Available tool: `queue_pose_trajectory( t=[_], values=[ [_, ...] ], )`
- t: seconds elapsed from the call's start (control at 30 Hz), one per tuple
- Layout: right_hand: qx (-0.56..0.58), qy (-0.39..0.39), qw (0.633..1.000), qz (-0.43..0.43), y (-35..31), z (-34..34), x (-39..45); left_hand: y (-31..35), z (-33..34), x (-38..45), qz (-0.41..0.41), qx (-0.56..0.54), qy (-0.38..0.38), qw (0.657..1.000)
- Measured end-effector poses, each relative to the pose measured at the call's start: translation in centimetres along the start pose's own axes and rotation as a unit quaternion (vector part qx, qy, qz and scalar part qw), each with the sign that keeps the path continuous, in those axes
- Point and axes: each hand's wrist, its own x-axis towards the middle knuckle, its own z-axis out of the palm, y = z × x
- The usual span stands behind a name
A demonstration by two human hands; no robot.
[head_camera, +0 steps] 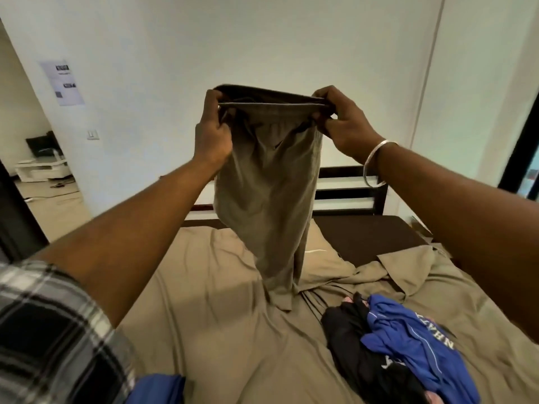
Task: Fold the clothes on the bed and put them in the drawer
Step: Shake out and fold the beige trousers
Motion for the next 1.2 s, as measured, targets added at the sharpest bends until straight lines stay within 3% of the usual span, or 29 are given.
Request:
queue_pose_trajectory(
  t=[0.17, 0.23, 0.3, 0.4, 0.53, 0.6, 0.63, 0.73, 0.77, 0.83, 0.87, 0.9, 0.97, 1.0, 1.07, 1.13, 1.2],
  values=[
    [0.069, -0.046, 0.996, -0.043, -1.7, -0.6, -12.3, -0.6, -1.8, -11.7, 0.059, -0.003, 0.013, 0.998],
    [0.072, -0.102, 0.992, -0.011, -0.6, -0.2, -19.7, -2.1, -2.6, -20.0, 0.03, 0.018, -0.004, 0.999],
    [0.06, -0.162, 0.985, 0.025, 1.4, 1.0, -27.1, -4.7, -3.5, -29.4, -0.014, 0.012, -0.072, 0.997],
    [0.028, -0.289, 0.95, 0.114, 5.3, 3.4, -39.3, -9.5, -5.6, -43.9, -0.073, -0.01, -0.242, 0.967],
    [-0.019, -0.512, 0.822, 0.247, 8.4, 6.1, -54.9, -10.5, -7.8, -58.8, -0.089, 0.159, -0.508, 0.842],
    [-0.013, -0.574, 0.77, 0.277, 9.0, 7.3, -61.1, -8.8, -8.2, -63.0, -0.213, 0.177, -0.555, 0.785],
    [-0.004, -0.6, 0.746, 0.289, 9.2, 7.9, -64.3, -8.7, -8.3, -66.0, -0.262, 0.15, -0.53, 0.792],
    [-0.006, -0.616, 0.722, 0.315, 9.2, 9.2, -70.1, -8.1, -8.8, -70.9, -0.188, 0.162, -0.64, 0.727],
    [0.006, -0.616, 0.723, 0.314, 9.3, 9.5, -71.5, -8.2, -9.3, -72.6, -0.193, 0.169, -0.633, 0.73],
    [0.034, -0.626, 0.706, 0.328, 9.2, 10.3, -74.7, -8.7, -10.5, -76.4, -0.252, 0.166, -0.655, 0.693],
    [0.037, -0.634, 0.697, 0.332, 9.1, 10.6, -75.5, -9.1, -11.0, -77.2, -0.314, 0.155, -0.688, 0.635],
    [0.04, -0.645, 0.683, 0.341, 9.1, 11.1, -77.2, -9.9, -11.3, -78.7, -0.358, 0.149, -0.7, 0.599],
    [0.062, -0.66, 0.655, 0.362, 9.6, 11.9, -79.0, -10.8, -10.7, -81.2, -0.269, 0.192, -0.757, 0.564],
    [0.049, -0.663, 0.656, 0.356, 9.6, 12.0, -79.2, -10.2, -10.1, -81.0, -0.22, 0.21, -0.807, 0.507],
    [-0.056, -0.598, 0.731, 0.323, 10.6, 13.0, -79.4, -11.3, -8.3, -81.0, -0.155, 0.192, -0.87, 0.426],
    [-0.153, -0.455, 0.832, 0.276, 11.8, 14.6, -77.8, -12.6, -6.0, -79.8, -0.146, 0.142, -0.868, 0.453],
    [-0.185, -0.349, 0.891, 0.223, 12.9, 16.6, -74.8, -13.8, -4.1, -78.6, -0.109, 0.134, -0.768, 0.617]
  ],
)
